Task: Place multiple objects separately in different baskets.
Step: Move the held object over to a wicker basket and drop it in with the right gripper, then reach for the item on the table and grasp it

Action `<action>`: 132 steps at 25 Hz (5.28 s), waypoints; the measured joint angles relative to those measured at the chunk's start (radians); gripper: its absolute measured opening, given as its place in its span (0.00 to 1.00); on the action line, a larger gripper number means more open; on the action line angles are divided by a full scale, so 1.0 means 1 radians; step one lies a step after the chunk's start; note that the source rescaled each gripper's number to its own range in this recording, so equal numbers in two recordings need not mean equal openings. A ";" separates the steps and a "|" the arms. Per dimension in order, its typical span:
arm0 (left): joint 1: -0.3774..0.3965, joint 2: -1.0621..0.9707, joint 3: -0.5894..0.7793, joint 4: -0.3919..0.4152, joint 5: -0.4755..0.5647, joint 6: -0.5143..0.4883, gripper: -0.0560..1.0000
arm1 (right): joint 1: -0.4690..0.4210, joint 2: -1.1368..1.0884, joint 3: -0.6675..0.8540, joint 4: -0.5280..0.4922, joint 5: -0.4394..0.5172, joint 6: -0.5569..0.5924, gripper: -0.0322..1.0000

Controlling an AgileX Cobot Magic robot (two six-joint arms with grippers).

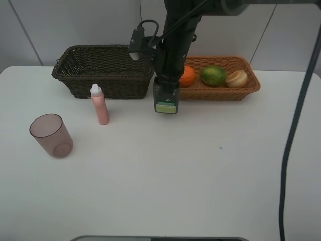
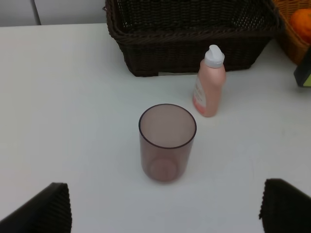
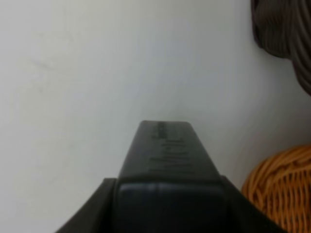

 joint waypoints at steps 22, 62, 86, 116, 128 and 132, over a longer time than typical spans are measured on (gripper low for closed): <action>0.000 0.000 0.000 0.001 0.000 0.000 1.00 | 0.000 -0.125 -0.053 0.043 0.046 0.344 0.04; 0.000 0.000 0.000 0.001 0.000 0.000 1.00 | 0.003 0.177 -0.143 0.081 -0.739 0.682 0.03; 0.000 0.000 0.000 0.001 0.000 0.000 1.00 | 0.003 0.234 -0.151 0.081 -0.863 0.682 0.85; 0.000 0.000 0.000 0.001 0.000 0.000 1.00 | -0.016 -0.101 -0.111 -0.066 0.005 0.862 0.87; 0.000 0.000 0.000 0.001 0.000 0.000 1.00 | -0.232 -0.601 0.471 -0.086 -0.069 1.018 0.87; 0.000 0.000 0.000 0.001 0.000 0.000 1.00 | -0.355 -0.804 0.643 -0.086 -0.065 1.033 0.87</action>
